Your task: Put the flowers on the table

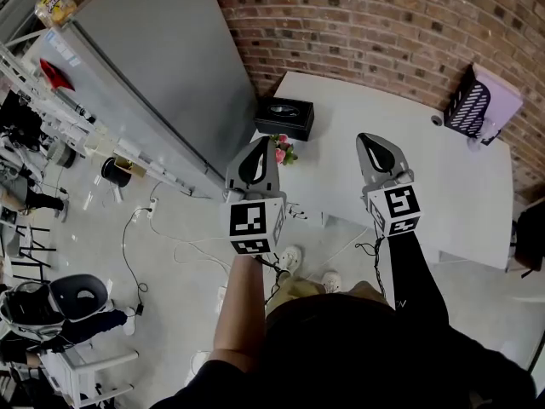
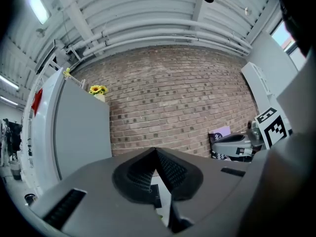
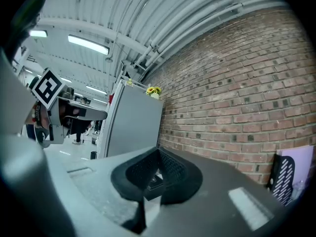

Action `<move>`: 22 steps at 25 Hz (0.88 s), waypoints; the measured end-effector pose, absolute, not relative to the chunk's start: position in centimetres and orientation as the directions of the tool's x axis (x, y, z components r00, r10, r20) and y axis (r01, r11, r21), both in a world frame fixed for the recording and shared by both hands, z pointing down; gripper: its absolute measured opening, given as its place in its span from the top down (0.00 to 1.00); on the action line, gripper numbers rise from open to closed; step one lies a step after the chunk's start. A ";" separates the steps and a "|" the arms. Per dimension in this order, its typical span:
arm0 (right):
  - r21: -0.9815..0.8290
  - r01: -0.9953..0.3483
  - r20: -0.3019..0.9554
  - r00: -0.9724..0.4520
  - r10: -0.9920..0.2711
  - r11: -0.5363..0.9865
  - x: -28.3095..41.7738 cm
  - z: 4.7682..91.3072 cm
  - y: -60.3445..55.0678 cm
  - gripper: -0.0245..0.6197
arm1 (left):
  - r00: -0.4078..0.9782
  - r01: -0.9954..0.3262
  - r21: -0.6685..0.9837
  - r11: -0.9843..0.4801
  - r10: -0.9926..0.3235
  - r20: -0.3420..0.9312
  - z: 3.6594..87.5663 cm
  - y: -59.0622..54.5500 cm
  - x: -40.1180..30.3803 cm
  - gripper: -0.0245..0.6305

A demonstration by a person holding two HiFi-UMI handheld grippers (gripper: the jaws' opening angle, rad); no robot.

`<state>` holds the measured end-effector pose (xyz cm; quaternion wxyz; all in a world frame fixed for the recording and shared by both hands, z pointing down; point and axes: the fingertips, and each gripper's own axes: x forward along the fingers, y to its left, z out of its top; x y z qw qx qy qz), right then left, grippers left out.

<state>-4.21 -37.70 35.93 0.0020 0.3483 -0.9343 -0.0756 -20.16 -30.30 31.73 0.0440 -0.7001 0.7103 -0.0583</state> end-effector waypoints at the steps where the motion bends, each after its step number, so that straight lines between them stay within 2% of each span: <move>1: 0.149 -0.649 -0.048 -0.759 -0.650 0.746 -4.1 36.0 -37.5 0.96 | -0.014 -0.989 -0.145 0.011 -1.000 0.021 31.8 -30.2 -20.0 0.95; 22: 0.139 -0.650 -0.031 -0.757 -0.653 0.747 -3.0 36.2 -36.8 0.96 | -0.010 -0.992 -0.130 0.006 -0.999 0.030 32.8 -29.7 -19.5 0.95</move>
